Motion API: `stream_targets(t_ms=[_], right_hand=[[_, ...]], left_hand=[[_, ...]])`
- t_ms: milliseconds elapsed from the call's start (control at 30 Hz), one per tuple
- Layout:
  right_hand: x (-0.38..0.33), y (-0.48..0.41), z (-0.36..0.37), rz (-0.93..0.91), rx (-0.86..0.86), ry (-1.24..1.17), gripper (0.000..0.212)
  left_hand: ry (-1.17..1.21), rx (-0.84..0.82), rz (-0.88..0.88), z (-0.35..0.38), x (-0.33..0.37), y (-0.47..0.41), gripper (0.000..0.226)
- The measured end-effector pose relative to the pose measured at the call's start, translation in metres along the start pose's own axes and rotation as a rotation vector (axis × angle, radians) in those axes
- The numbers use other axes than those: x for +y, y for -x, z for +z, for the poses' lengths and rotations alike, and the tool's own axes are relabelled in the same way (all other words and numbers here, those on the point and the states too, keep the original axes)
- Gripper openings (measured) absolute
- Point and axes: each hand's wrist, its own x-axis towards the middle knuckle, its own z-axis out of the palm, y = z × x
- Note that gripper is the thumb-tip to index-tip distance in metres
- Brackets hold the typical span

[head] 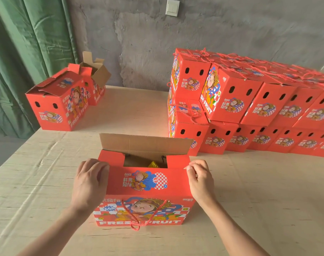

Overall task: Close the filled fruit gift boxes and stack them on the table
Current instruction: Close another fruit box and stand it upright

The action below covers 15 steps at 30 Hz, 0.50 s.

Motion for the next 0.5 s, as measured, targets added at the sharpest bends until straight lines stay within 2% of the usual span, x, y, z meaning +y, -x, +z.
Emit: stream_targets(t_ms=[133, 233, 500], right_hand=[[0.0020, -0.0027, -0.0008, 0.022, -0.028, -0.037, 0.016], [0.0028, -0.0021, -0.0030, 0.019, -0.041, -0.086, 0.013], [0.0065, -0.0047, -0.0033, 0.062, -0.066, -0.114, 0.006]], left_hand=[[0.003, 0.006, -0.015, 0.0002, 0.0016, 0.0002, 0.022], [-0.028, 0.030, -0.032, 0.0002, 0.0029, 0.0016, 0.012], [-0.078, -0.012, -0.023, -0.0013, 0.0003, -0.0002, 0.011]])
